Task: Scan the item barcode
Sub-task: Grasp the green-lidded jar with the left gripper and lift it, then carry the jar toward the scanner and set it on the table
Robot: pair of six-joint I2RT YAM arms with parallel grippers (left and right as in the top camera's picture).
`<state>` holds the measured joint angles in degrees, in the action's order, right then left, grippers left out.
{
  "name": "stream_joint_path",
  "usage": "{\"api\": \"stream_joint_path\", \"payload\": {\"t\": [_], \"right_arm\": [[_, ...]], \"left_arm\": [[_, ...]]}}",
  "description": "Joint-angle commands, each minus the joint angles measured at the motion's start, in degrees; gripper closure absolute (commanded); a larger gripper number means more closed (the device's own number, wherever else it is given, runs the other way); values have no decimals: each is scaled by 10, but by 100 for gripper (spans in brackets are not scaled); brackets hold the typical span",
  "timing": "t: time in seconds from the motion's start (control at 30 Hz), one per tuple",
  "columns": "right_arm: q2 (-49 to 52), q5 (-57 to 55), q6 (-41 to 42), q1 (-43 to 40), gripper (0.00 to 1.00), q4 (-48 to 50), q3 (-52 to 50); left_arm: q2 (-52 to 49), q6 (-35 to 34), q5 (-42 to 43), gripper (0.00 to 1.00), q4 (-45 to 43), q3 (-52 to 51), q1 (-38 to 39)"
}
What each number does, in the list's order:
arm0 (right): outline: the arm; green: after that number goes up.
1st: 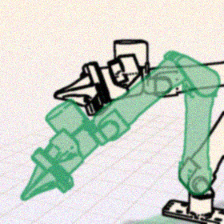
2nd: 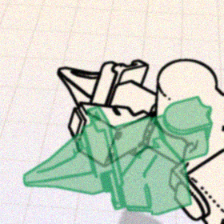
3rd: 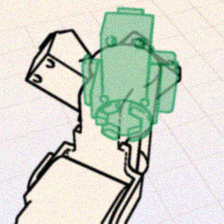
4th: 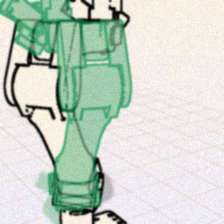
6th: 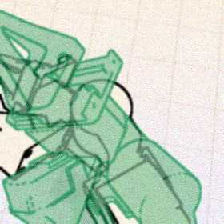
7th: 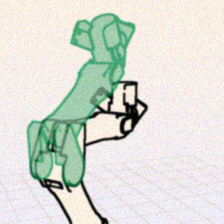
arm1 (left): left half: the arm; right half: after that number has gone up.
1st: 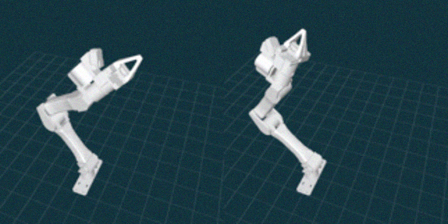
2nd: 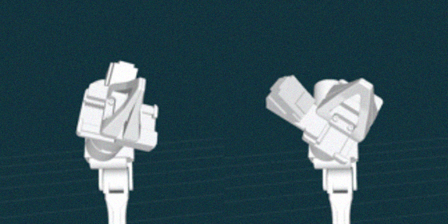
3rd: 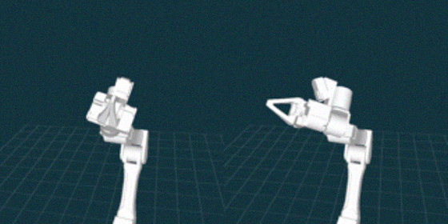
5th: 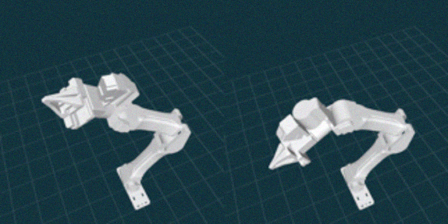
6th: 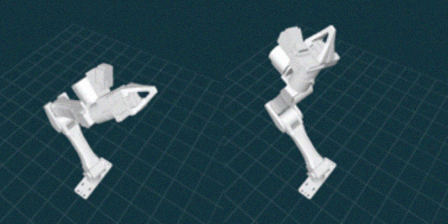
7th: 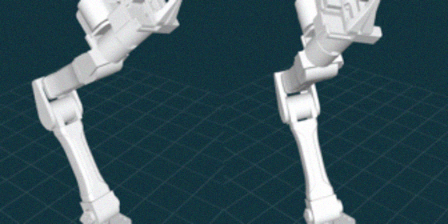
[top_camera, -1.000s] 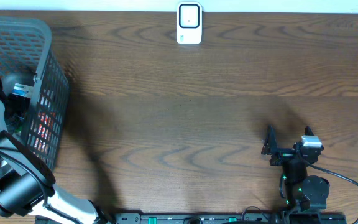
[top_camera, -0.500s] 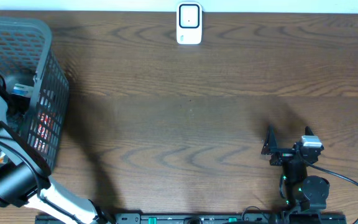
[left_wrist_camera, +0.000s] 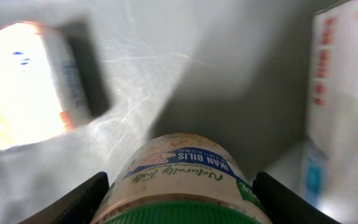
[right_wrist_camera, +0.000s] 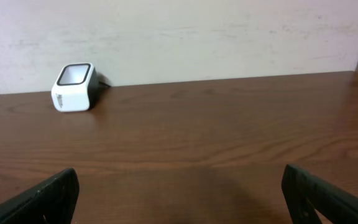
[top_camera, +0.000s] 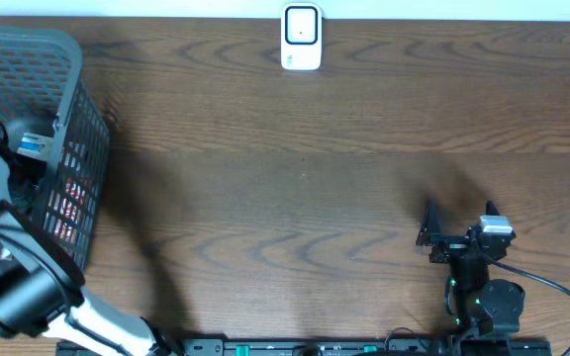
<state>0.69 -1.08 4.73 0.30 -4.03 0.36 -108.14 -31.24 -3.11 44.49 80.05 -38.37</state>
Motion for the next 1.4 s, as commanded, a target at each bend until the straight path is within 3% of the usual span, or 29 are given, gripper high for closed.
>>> {"api": "stream_joint_path", "payload": {"t": [0.0,0.2,0.43,0.57,0.77,0.97,1.37], "right_arm": [[-3,-3,-7,5,1,-2,0],[-3,-3,-7,5,1,-2,0],[-3,-3,-7,5,1,-2,0],[-3,-3,-7,5,1,-2,0],[-3,-3,-7,5,1,-2,0],[-3,-3,-7,5,1,-2,0],[-3,-3,-7,5,1,-2,0]], "left_arm": [[113,7,-3,34,18,5,-2],[275,7,30,34,50,5,-2],[421,7,271,34,58,5,30],[442,7,297,34,62,5,107],[422,35,295,33,65,5,242],[349,183,294,33,78,5,389],[154,338,243,33,89,5,581]]}}
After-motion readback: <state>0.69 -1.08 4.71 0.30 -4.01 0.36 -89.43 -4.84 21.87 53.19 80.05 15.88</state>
